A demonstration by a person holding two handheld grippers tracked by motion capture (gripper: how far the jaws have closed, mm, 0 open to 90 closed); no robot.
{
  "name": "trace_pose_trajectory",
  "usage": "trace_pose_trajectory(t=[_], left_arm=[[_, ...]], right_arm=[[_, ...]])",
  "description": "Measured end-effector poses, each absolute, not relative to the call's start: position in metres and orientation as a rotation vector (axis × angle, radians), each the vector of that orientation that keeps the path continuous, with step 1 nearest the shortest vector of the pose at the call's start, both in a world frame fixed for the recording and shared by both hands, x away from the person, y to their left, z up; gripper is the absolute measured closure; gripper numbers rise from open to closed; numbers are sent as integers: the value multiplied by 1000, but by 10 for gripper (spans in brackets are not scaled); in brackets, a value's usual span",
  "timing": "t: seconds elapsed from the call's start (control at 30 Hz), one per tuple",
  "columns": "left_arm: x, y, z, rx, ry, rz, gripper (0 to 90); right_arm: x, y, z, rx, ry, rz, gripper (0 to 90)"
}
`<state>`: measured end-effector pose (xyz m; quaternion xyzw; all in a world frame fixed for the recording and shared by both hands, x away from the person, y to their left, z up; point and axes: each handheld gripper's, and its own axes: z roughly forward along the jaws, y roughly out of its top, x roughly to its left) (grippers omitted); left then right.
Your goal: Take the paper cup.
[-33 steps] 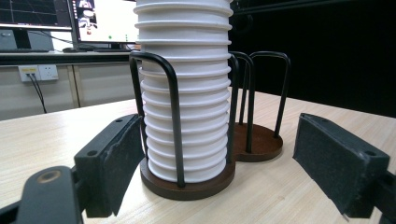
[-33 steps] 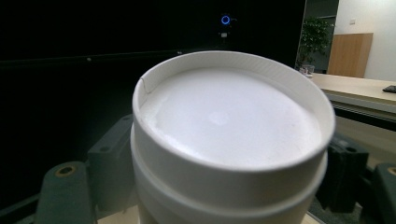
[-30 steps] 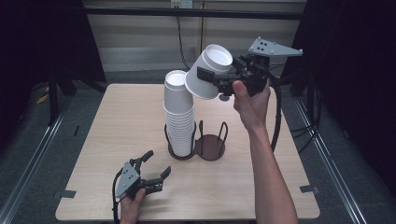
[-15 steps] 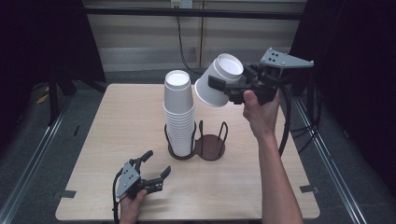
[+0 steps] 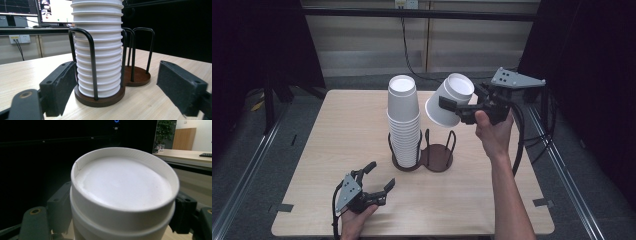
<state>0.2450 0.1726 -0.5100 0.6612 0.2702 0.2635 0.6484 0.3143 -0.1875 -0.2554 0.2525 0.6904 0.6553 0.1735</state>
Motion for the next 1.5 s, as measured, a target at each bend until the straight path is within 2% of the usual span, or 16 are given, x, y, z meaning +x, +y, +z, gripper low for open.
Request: trace_pose_trajectory(t=[1.03, 1.27, 1.5], left_arm=[[243, 166, -484, 1559, 500, 474, 167], [241, 163, -480, 1583, 469, 455, 199], [240, 161, -476, 1583, 450, 448, 157]], right_arm=[[290, -174, -329, 729, 2066, 1825, 221], [283, -168, -345, 724, 2108, 1817, 222], [277, -162, -365, 728, 2135, 1820, 222]])
